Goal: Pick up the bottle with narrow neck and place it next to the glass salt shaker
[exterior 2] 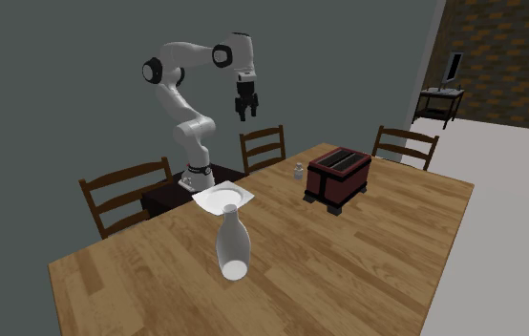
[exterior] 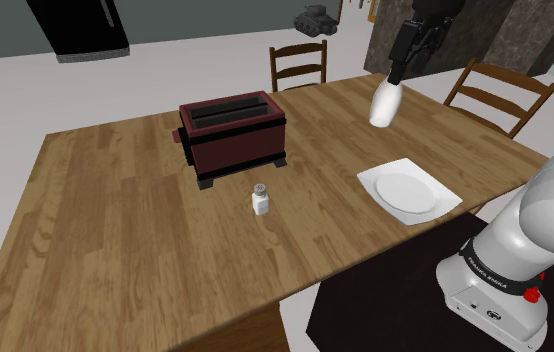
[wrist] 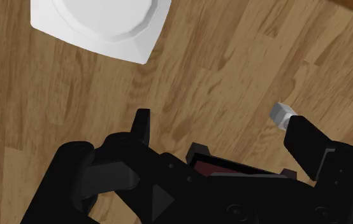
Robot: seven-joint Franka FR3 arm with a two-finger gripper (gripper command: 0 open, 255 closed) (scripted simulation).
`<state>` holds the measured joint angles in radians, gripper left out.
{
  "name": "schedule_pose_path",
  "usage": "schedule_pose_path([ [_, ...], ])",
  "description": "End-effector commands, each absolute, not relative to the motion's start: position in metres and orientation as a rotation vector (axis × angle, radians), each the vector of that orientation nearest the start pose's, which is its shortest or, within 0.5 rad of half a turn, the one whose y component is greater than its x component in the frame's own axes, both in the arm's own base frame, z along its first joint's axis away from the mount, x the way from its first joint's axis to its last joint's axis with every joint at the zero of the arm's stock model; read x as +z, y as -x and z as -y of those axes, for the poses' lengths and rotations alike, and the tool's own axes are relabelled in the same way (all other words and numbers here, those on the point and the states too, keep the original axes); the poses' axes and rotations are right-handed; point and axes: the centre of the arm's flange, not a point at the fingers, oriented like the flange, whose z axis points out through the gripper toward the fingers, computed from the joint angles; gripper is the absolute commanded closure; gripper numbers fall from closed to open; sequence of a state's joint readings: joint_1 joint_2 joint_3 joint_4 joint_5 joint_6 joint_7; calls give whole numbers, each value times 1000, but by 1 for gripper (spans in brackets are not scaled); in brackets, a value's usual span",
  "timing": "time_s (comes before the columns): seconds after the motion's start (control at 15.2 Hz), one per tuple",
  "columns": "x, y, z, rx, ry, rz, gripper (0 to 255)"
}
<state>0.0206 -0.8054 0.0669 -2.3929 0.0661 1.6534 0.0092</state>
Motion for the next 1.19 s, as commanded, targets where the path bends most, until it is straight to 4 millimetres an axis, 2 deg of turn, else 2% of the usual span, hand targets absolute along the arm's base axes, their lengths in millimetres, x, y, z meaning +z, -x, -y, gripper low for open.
schedule_pose_path([
  [0.0,586,-308,-39,-100,3119,87,0],
  [1.12,530,-404,152,-134,3131,65,0],
])
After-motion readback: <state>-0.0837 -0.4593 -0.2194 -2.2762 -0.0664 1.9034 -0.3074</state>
